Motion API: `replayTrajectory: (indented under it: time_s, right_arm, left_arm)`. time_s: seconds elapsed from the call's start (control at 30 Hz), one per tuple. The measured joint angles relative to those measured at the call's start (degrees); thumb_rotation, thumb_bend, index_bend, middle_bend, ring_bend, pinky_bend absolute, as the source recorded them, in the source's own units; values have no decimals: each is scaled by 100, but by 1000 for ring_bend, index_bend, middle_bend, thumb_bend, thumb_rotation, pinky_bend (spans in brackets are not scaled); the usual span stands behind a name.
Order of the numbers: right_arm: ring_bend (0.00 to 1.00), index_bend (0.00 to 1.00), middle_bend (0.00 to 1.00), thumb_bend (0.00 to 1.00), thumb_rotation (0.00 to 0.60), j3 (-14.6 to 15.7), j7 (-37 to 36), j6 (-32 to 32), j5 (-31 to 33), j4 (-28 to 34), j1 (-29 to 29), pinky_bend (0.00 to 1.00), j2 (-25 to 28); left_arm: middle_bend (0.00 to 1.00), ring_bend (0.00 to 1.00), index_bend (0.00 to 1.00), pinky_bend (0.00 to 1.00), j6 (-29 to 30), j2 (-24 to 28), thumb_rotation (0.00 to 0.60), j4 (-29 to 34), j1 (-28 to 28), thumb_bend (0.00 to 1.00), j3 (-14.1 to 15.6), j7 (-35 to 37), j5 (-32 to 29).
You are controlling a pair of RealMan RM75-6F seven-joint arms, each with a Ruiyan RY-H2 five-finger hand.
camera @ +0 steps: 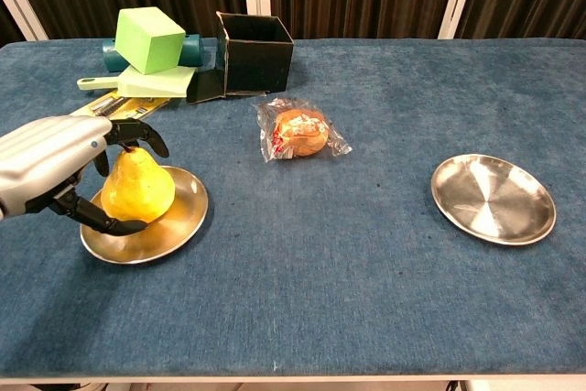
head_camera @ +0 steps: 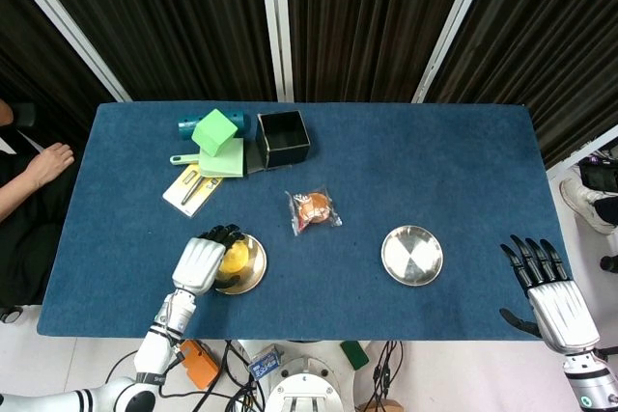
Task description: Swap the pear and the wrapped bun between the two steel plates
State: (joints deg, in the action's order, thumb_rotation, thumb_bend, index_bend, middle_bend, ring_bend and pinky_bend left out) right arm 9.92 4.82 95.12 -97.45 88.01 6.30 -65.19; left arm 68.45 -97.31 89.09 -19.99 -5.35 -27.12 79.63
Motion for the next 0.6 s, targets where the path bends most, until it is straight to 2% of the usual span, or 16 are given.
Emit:
replayTrajectory:
  time_s: [0.13, 0.3, 0.43, 0.6]
  right_arm:
    - [0, 0, 0, 243, 577, -70, -36, -58, -34, 2, -37, 0, 29]
    - [0, 0, 0, 244, 577, -154, -65, -140, -43, 8, -70, 0, 56]
    - [0, 0, 0, 243, 577, -211, -86, -200, -43, 14, -93, 0, 73]
    - [0, 0, 0, 243, 578, -278, -90, -265, -61, 38, -119, 0, 83]
  left_arm:
    - [361, 379, 384, 557, 0, -78, 600, -73, -61, 157, -5, -155, -70]
    - [506, 517, 454, 688, 116, -201, 600, -216, -114, 308, -51, -182, -84]
    - [554, 565, 494, 727, 257, -223, 600, -236, -143, 361, -69, -133, 51]
    - [568, 575, 508, 736, 404, -217, 600, 64, -242, 367, -121, -85, 314]
